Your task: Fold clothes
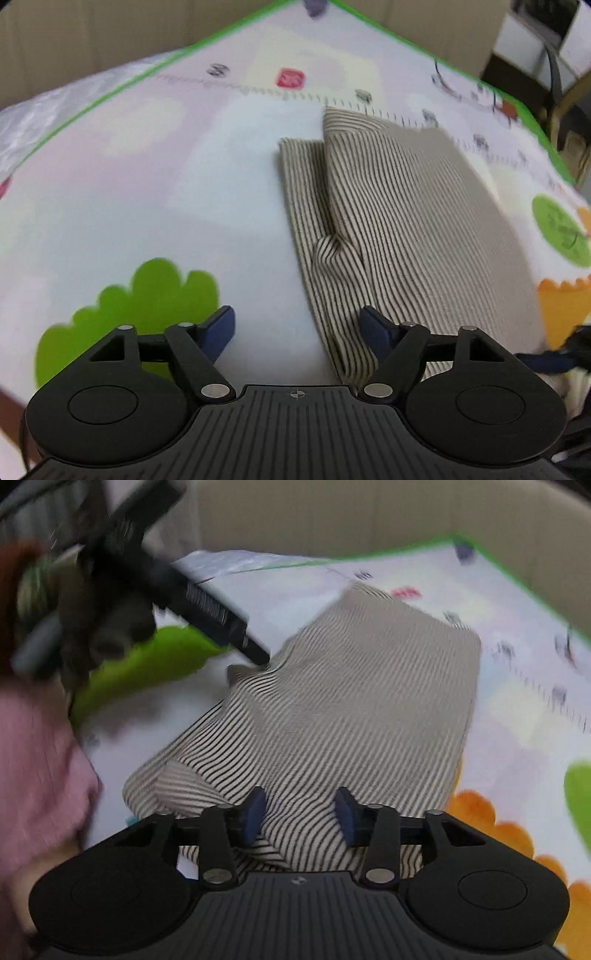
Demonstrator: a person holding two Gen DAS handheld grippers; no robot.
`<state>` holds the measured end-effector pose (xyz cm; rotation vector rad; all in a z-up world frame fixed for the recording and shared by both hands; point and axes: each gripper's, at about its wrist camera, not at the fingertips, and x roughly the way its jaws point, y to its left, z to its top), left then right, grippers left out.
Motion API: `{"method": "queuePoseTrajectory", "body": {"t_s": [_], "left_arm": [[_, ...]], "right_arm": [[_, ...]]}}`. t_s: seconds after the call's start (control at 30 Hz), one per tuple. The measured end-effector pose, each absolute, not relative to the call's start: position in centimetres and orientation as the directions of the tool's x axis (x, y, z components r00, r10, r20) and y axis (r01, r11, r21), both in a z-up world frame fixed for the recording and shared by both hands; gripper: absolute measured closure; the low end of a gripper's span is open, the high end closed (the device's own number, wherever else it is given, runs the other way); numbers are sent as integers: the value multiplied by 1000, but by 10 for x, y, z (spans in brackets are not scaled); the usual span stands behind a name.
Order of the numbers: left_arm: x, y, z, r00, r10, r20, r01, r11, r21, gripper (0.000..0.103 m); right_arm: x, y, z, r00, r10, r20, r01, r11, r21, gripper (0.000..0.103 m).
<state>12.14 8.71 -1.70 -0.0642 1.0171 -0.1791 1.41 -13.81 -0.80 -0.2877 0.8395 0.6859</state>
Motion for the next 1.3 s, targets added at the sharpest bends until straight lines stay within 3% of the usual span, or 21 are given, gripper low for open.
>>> {"method": "queuePoseTrajectory", "body": {"t_s": [0.2,0.3,0.5,0.63,0.8,0.9,1.0,1.13,1.3], "left_arm": [[81,80,11,606,-200,-770,195,976,-100,9],[75,73,11,614,-196,-764,205,975,-86,8],[84,84,-1,611,-171,-773,116,985,-126,8],[87,97,-8,595,-162,-787,54,985,-161,8],[91,107,-10,591,-173,-788,13,979,-205,6],[93,107,-13,579,-179,-796,9,977,-213,6],[95,106,-14,569,-183,-802,15,977,-212,5],[93,104,-12,570,-190,-800,32,977,-209,4],[93,101,-12,569,-198,-798,43,976,-212,4]], "right_arm": [[3,-133,20,473,458,-753,-698,716,-3,58],[-12,-124,28,460,499,-735,-754,657,-26,48],[-40,-86,-11,499,417,-760,-822,505,-264,44],[-30,-86,0,521,414,-747,-796,553,-249,90],[-17,-113,37,449,503,-739,-770,637,-34,90],[-21,-117,26,408,484,-774,-763,647,2,90],[-33,-107,1,404,429,-808,-779,624,-58,84],[-52,-94,5,405,438,-803,-844,518,-143,57],[-73,-93,9,410,416,-812,-883,403,-240,53]]}}
